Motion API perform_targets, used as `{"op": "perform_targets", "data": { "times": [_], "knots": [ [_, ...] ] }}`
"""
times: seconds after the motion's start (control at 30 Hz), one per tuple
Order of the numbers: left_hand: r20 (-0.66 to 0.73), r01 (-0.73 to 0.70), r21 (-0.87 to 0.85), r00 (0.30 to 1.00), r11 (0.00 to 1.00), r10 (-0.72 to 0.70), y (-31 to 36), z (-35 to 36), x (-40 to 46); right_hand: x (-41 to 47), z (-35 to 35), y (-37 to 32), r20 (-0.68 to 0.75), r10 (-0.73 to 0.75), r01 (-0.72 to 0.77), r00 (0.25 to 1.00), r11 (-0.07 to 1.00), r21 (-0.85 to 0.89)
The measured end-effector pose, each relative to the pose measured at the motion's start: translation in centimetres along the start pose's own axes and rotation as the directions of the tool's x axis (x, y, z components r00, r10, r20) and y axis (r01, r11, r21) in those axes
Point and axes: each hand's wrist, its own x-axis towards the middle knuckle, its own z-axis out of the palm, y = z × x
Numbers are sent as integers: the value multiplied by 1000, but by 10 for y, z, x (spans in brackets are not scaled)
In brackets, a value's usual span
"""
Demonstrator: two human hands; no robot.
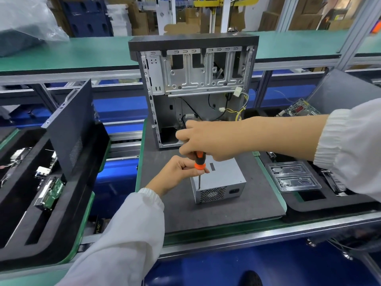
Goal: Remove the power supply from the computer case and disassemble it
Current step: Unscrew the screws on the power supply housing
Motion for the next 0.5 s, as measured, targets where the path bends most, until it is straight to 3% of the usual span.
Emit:
{"op": "perform_targets", "data": {
  "times": [0.07,0.13,0.2,0.23,0.33,0.4,0.5],
  "knots": [
    [-13,-27,-9,1000,1000,26,2,1,0,1,-9,2,154,83,-109,985,980,167],
    [-27,-43,15,999,999,43,4,2,4,5,-21,9,408,254,-413,877,833,368],
    [-29,-17,36,999,999,18,6,5,6,12,-26,13,568,367,-591,737,756,280],
    [-31,-12,44,999,999,14,5,5,7,16,-25,14,580,387,-603,716,762,236],
    [-29,22,14,999,1000,-22,1,3,6,22,-18,14,472,336,-466,815,864,190],
    [8,38,-28,999,999,-38,0,-1,5,18,-14,14,364,234,-305,901,940,151],
    [71,38,-47,997,998,-35,1,-6,3,9,-10,10,232,84,-104,969,992,76]
  ]
}}
